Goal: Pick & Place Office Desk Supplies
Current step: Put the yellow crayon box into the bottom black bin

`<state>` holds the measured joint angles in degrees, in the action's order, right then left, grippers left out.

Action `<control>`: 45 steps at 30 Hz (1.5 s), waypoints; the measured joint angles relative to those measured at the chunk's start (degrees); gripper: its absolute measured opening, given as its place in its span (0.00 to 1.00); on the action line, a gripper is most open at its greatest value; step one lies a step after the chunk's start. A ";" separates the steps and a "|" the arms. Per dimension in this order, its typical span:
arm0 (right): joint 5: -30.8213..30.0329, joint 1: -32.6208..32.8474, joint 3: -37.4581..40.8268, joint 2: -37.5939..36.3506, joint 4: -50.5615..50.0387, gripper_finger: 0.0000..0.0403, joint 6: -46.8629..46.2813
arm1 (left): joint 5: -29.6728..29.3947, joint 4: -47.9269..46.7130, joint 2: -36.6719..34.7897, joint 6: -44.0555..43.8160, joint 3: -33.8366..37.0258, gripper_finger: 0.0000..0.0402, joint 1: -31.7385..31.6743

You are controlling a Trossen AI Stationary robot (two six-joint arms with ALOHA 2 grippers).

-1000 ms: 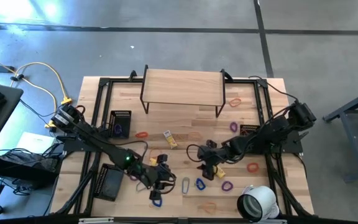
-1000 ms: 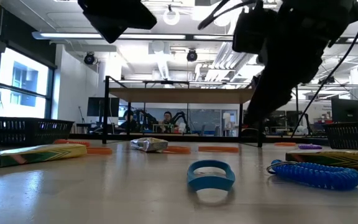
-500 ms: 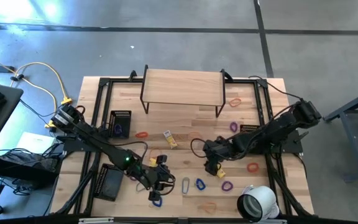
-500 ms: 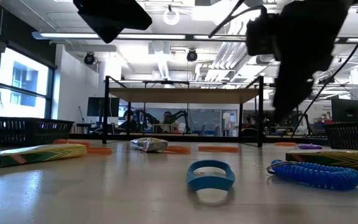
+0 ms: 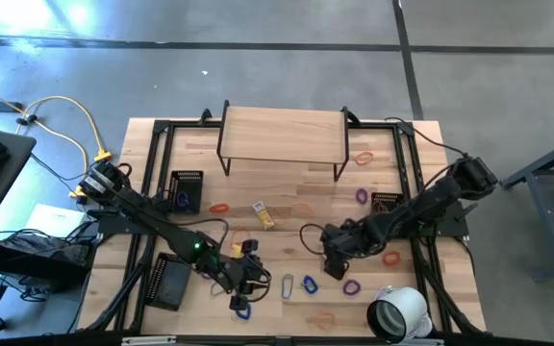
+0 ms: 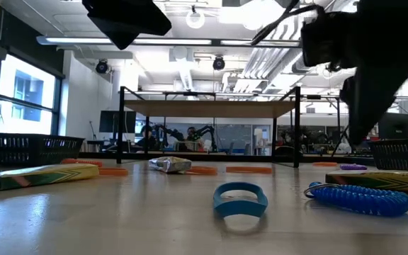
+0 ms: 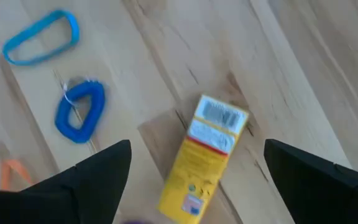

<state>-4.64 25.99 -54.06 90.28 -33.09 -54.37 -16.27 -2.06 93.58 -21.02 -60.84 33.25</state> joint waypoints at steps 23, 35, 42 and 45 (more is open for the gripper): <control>-5.48 3.36 4.17 0.16 4.41 0.79 -6.33 | 0.00 -0.33 0.02 0.02 0.00 0.35 0.33; -6.96 3.75 3.88 10.05 7.33 0.75 0.26 | -0.02 -0.41 0.02 0.02 0.02 0.35 0.33; -7.46 3.75 3.78 11.13 6.73 0.66 -0.83 | 0.00 -0.51 0.02 0.02 0.04 0.35 0.33; -7.44 3.66 3.84 11.13 6.35 0.58 -1.23 | 0.00 -0.51 0.02 0.02 0.04 0.35 0.33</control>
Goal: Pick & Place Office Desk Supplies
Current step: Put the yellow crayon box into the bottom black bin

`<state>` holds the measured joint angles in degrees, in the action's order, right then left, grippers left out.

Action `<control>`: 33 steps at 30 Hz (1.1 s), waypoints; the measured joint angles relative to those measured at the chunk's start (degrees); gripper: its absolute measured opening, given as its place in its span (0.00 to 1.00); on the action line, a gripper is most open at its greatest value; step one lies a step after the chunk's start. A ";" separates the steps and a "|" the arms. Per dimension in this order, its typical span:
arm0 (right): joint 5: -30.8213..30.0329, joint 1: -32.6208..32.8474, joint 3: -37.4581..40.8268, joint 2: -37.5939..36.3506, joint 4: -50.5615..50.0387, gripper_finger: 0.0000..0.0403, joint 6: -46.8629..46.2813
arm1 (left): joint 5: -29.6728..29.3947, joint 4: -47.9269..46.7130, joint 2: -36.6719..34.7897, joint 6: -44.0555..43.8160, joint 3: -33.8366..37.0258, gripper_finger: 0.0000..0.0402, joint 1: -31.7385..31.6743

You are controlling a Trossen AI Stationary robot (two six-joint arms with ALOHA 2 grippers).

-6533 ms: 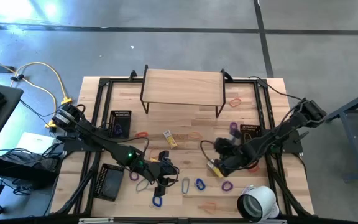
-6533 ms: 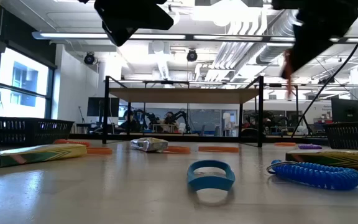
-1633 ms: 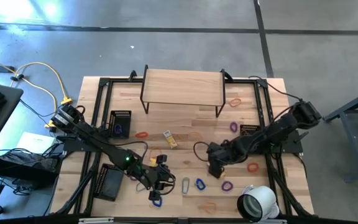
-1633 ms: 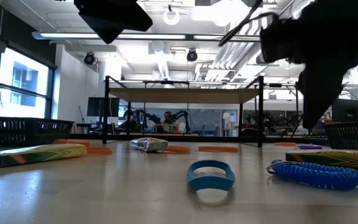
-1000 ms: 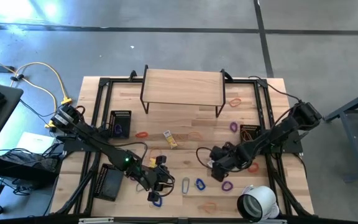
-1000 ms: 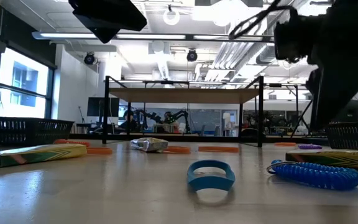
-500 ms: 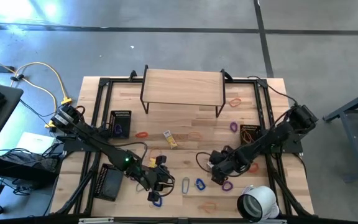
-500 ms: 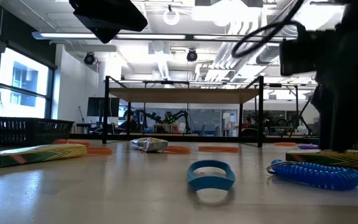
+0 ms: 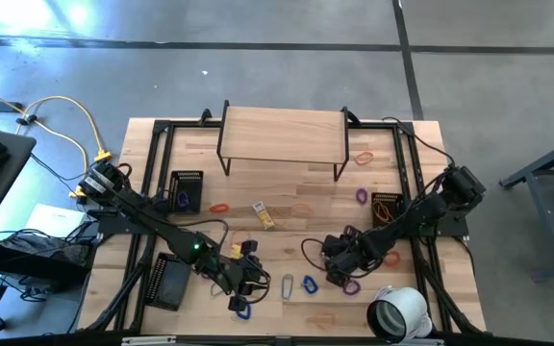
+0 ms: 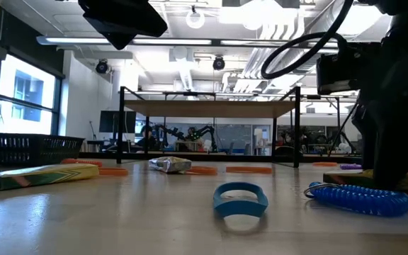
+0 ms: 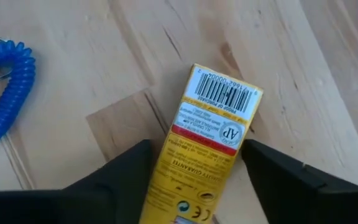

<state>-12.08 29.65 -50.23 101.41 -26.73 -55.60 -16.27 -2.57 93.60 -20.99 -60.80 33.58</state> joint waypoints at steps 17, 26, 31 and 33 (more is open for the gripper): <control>2.32 0.04 -4.72 -4.00 0.71 0.26 8.83 | -0.02 0.02 0.00 1.20 0.00 0.35 -0.29; 3.21 -1.40 -12.54 -4.02 0.49 0.25 21.73 | -0.21 0.00 0.00 27.71 0.00 0.35 -2.26; 6.71 -2.59 -14.87 -4.06 1.68 0.25 25.36 | -0.42 0.44 0.00 48.22 0.00 0.35 -3.63; 8.27 -3.10 -14.92 -4.07 3.18 0.25 26.20 | -0.55 2.09 0.00 52.79 0.00 0.35 -4.12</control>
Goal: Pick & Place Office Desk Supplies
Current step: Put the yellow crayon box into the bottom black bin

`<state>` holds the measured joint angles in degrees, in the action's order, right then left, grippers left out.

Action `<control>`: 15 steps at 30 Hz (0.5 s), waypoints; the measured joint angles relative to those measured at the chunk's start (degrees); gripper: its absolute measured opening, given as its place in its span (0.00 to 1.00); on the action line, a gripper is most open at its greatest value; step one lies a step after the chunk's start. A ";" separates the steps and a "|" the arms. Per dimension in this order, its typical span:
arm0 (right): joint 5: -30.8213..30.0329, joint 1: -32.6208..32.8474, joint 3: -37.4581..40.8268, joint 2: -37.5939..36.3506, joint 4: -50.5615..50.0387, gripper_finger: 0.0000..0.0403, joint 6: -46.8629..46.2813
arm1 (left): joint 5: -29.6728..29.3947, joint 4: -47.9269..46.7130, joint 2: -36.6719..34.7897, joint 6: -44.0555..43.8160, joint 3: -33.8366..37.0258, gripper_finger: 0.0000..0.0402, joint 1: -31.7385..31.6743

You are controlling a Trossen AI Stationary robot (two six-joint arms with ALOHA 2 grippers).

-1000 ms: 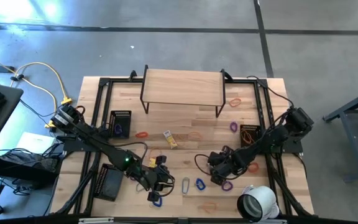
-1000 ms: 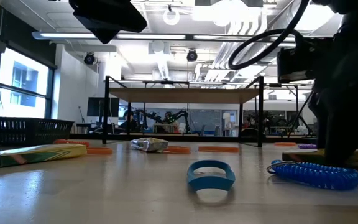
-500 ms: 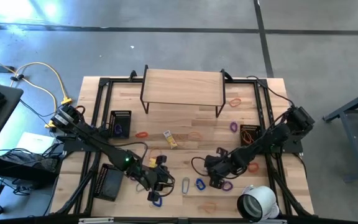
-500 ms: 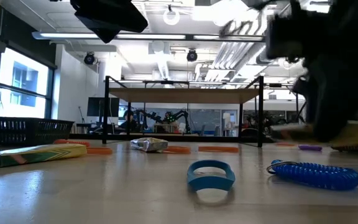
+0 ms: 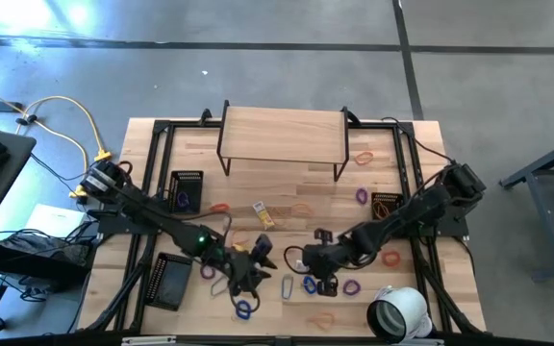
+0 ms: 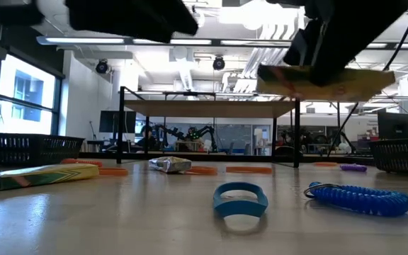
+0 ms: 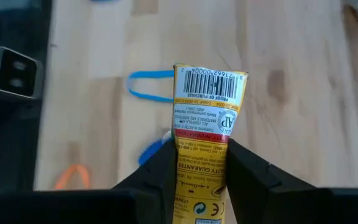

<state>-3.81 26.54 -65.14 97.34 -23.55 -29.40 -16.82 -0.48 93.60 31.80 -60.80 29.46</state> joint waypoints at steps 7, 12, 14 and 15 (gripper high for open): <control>3.93 -1.56 -0.04 -0.07 6.65 0.26 2.66 | 0.00 3.54 0.00 6.16 -0.02 0.35 -0.16; 7.81 -2.95 -0.07 -0.08 11.97 0.25 4.60 | -0.01 4.02 0.00 7.90 -0.02 0.35 -0.03; 9.31 -3.40 -0.09 -0.13 13.81 0.25 5.21 | -0.72 4.52 0.00 7.90 -0.02 0.35 0.02; 9.88 -3.59 -0.11 -0.13 14.51 0.25 5.31 | -1.92 4.73 0.00 7.89 -0.02 0.35 0.05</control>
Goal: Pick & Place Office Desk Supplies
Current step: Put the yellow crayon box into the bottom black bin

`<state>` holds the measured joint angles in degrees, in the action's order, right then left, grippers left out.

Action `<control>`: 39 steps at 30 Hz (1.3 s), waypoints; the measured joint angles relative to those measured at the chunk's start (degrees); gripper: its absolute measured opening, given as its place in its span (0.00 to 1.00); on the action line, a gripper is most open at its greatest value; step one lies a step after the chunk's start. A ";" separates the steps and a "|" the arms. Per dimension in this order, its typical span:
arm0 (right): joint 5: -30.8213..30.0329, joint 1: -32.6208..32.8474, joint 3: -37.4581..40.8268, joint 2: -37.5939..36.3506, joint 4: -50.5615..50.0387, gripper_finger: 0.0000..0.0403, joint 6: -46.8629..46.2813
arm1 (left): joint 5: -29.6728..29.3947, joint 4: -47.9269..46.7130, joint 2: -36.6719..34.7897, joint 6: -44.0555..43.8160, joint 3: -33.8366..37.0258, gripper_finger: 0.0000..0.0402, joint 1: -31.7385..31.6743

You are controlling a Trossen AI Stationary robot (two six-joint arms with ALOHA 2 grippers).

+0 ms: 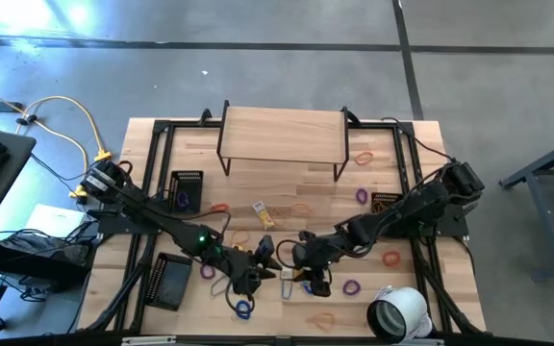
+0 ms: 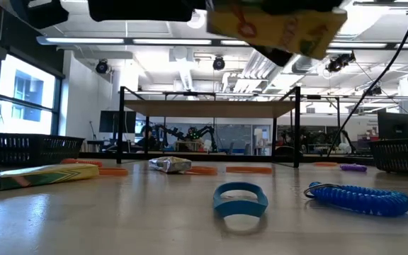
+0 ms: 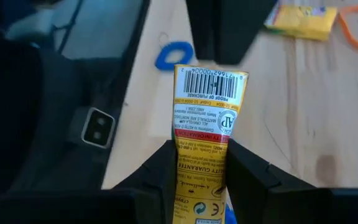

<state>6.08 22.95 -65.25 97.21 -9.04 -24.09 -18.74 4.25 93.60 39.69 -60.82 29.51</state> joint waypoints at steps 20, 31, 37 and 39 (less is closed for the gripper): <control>1.79 -2.90 -0.02 -0.02 3.87 0.26 0.45 | -2.56 0.31 0.00 0.01 0.00 0.35 -0.25; 1.83 -2.90 -0.02 -0.04 3.74 0.26 0.43 | -2.56 0.22 0.00 0.64 -0.02 0.22 -0.25; 2.81 -2.88 -0.02 -0.04 3.69 0.26 0.32 | -2.59 0.24 0.00 -1.62 -0.02 0.15 -0.25; 2.81 -2.88 -0.02 -0.04 3.69 0.27 0.30 | -2.60 0.27 0.00 -2.01 -0.02 0.15 -0.25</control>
<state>8.88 20.08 -65.28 97.17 -5.35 -23.79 -21.33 4.51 93.60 37.68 -60.84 29.26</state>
